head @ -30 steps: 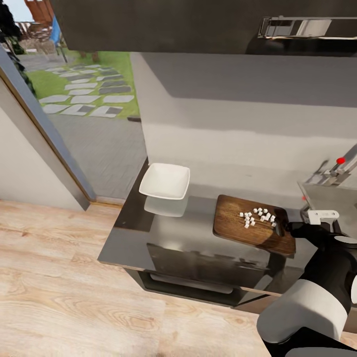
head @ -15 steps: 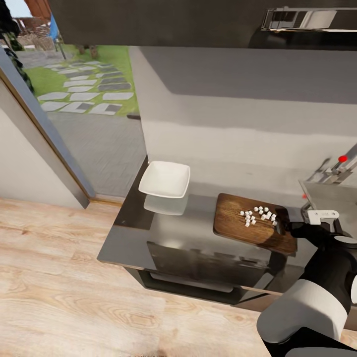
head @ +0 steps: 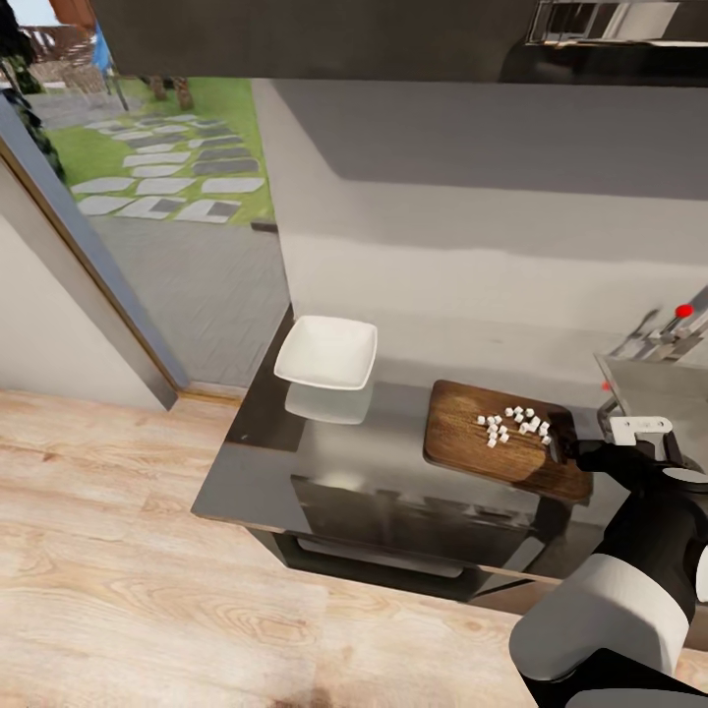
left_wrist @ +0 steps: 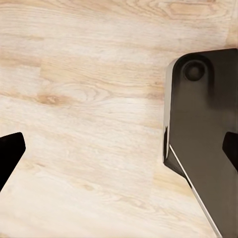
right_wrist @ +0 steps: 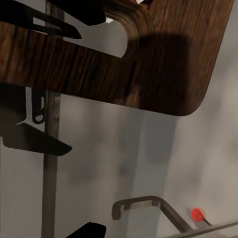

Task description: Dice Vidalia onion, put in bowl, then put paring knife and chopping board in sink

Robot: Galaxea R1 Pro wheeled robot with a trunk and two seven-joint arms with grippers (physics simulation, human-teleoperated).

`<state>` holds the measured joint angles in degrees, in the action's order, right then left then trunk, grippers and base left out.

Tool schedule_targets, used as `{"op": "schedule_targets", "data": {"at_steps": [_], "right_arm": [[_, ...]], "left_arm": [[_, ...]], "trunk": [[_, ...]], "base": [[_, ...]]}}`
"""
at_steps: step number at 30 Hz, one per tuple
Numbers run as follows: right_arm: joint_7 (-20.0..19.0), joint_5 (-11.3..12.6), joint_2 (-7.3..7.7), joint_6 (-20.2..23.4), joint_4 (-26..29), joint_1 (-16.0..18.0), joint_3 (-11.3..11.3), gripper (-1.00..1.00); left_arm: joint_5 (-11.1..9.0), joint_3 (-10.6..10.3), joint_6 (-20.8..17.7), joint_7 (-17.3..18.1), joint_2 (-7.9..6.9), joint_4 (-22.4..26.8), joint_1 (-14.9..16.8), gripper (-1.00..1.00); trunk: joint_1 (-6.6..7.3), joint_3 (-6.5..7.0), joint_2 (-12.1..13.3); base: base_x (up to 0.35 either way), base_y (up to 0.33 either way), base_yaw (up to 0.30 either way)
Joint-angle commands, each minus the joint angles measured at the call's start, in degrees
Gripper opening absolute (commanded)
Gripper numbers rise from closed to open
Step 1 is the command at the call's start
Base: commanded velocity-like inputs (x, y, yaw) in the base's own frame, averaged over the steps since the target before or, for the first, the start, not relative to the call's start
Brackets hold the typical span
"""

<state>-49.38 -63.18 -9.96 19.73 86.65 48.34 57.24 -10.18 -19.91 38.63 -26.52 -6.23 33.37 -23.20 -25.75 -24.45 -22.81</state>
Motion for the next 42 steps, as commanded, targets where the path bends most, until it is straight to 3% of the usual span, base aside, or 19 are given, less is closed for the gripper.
{"op": "schedule_targets", "data": {"at_steps": [1,42], "right_arm": [[-0.4,-0.3,-0.04,0.1,0.1,0.1,0.1,1.0],[-0.4,-0.2,-0.04,0.1,0.1,0.1,0.1,1.0]], "left_arm": [[-0.6,-0.5,0.1,-0.3,-0.1,0.1,0.0,1.0],[-0.6,-0.5,0.0,-0.3,-0.1,0.1,0.0,1.0]], "trunk": [[-0.03,-0.14,-0.1],[-0.03,-2.37,-0.1]], "base": [[0.0,0.0,0.0],[0.0,0.0,0.0]]}}
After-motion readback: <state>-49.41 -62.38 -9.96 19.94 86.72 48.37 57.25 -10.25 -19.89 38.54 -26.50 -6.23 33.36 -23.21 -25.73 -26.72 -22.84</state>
